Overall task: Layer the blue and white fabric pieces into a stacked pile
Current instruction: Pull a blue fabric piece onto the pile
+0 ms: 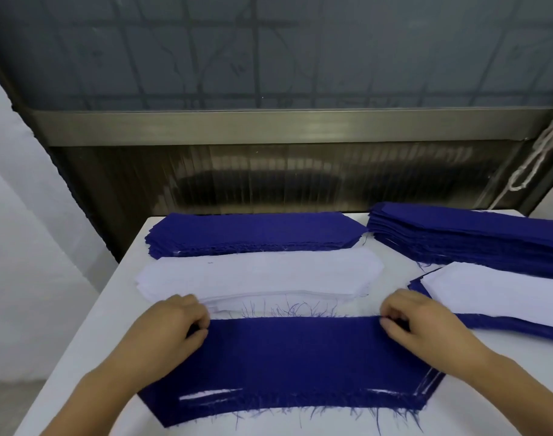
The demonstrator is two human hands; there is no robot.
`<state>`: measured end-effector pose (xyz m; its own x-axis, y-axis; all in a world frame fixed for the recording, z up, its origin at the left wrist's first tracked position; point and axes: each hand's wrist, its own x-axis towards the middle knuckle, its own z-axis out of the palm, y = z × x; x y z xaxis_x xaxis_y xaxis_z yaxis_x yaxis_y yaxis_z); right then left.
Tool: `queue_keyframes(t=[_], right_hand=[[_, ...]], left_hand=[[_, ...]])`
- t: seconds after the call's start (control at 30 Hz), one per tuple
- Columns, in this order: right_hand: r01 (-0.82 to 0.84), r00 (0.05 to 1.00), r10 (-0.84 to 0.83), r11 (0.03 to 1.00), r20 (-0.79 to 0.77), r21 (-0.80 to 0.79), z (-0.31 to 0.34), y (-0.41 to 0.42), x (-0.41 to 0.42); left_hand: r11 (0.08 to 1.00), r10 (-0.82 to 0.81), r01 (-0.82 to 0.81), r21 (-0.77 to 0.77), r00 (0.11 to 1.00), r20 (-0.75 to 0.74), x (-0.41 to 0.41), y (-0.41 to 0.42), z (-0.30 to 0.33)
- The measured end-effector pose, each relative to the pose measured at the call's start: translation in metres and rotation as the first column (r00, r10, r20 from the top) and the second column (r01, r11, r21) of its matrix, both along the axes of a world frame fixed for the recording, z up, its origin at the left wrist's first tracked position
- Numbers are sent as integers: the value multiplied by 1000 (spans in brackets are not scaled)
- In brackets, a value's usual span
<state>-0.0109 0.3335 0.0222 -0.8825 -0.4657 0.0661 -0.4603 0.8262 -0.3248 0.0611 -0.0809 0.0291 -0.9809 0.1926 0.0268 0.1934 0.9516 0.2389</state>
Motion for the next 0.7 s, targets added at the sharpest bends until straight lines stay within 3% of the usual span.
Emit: queue_keyframes(t=[0.13, 0.33, 0.47, 0.7], right_hand=[[-64, 997, 55, 986, -62, -152, 4, -43, -45], [-128, 991, 130, 991, 40, -46, -5, -71, -89], [-131, 989, 134, 990, 55, -53, -7, -75, -98], [-64, 993, 67, 997, 93, -32, -7, -83, -108]], left_hand=[[990, -23, 34, 136, 997, -79, -51, 51, 5], [924, -49, 32, 381, 998, 36, -110, 99, 1], [911, -75, -8, 413, 980, 183, -129, 100, -2], [914, -26, -44, 402, 985, 168, -134, 104, -8]])
